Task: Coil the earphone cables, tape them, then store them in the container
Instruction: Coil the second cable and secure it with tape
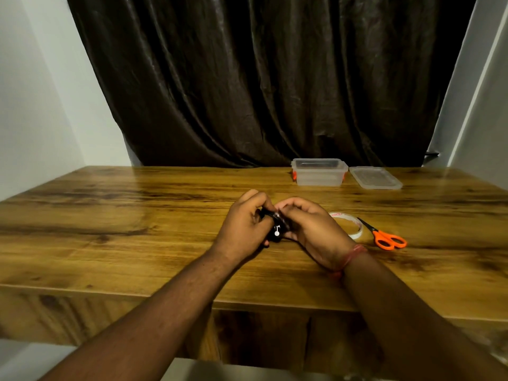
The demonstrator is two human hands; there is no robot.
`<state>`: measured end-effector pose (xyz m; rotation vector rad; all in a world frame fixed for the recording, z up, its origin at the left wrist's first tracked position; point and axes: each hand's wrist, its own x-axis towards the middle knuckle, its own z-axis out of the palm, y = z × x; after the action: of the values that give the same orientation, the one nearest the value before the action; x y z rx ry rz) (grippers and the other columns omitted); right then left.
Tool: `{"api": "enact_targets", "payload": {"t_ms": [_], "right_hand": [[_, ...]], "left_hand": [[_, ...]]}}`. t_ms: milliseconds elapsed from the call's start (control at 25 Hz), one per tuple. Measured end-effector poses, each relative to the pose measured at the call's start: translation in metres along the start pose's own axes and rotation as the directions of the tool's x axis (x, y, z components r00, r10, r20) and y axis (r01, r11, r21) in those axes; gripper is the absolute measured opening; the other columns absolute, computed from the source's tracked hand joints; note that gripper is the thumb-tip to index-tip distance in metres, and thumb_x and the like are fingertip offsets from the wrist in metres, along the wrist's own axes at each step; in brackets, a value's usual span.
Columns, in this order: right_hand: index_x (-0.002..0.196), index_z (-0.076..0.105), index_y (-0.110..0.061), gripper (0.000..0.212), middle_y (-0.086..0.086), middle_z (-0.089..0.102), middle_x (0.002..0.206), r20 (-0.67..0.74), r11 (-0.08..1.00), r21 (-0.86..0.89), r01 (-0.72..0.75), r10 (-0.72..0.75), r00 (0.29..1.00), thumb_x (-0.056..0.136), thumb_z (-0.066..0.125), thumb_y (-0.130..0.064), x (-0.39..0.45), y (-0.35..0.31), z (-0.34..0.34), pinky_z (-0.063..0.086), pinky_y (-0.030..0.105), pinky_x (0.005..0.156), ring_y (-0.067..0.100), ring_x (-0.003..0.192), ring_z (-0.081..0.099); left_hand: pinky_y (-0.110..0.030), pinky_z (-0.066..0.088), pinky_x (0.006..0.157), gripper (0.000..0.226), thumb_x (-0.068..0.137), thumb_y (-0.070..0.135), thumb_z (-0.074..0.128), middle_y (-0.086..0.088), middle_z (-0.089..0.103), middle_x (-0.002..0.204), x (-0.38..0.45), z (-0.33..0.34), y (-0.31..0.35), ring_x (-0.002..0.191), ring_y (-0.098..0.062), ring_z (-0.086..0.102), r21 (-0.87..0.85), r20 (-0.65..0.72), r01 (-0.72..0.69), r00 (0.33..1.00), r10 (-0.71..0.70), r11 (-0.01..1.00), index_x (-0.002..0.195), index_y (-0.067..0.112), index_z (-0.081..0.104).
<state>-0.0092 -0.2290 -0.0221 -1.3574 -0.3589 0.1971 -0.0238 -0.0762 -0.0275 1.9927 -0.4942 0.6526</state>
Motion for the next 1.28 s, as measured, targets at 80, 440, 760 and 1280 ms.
{"api": "enact_targets", "payload": {"t_ms": [80, 440, 760, 1280], "right_hand": [[0.093, 0.065, -0.006, 0.015, 0.013, 0.066, 0.09, -0.022, 1.0, 0.001, -0.013, 0.013, 1.0, 0.097, 0.051, -0.001, 0.001, 0.0, -0.002, 0.054, 0.043, 0.085, 0.023, 0.084, 0.063], [0.089, 0.069, -0.014, 0.011, 0.007, 0.066, 0.082, -0.082, 0.929, -0.333, 0.16, -0.197, 0.977, 0.092, 0.063, -0.005, 0.002, 0.006, -0.007, 0.052, 0.039, 0.071, 0.019, 0.075, 0.06], [0.096, 0.063, -0.022, 0.019, -0.003, 0.063, 0.085, -0.065, 0.761, -0.59, 0.268, -0.377, 0.924, 0.093, 0.057, -0.005, -0.003, 0.001, -0.004, 0.052, 0.028, 0.07, 0.004, 0.074, 0.056], [0.102, 0.056, -0.023, 0.016, -0.009, 0.056, 0.091, -0.01, 0.586, -0.742, 0.327, -0.496, 0.868, 0.093, 0.059, -0.01, -0.003, 0.003, -0.006, 0.043, 0.014, 0.075, 0.008, 0.091, 0.054]], "left_hand": [[-0.022, 0.046, 0.038, 0.022, 0.084, -0.005, 0.061, -0.003, 0.051, 0.094, -0.001, 0.001, -0.002, 0.053, -0.017, 0.061, 0.014, 0.019, -0.025, 1.0, 0.025, 1.0, 0.08, 0.016, 0.057], [-0.041, 0.054, 0.053, 0.017, 0.08, 0.002, 0.064, 0.007, 0.052, 0.088, 0.002, 0.004, -0.009, 0.068, -0.019, 0.061, 0.112, 0.032, -0.023, 0.999, 0.019, 0.993, 0.077, 0.017, 0.056], [-0.018, 0.037, 0.057, 0.015, 0.075, -0.001, 0.064, 0.006, 0.052, 0.082, 0.002, 0.005, -0.006, 0.067, -0.002, 0.048, 0.133, 0.037, -0.012, 0.999, 0.008, 0.991, 0.077, 0.012, 0.058], [-0.032, 0.046, 0.042, 0.013, 0.095, 0.02, 0.062, -0.005, 0.058, 0.053, -0.001, 0.007, 0.002, 0.045, -0.028, 0.052, -0.113, 0.146, 0.301, 0.948, -0.284, 0.947, 0.085, 0.025, 0.055]]}}
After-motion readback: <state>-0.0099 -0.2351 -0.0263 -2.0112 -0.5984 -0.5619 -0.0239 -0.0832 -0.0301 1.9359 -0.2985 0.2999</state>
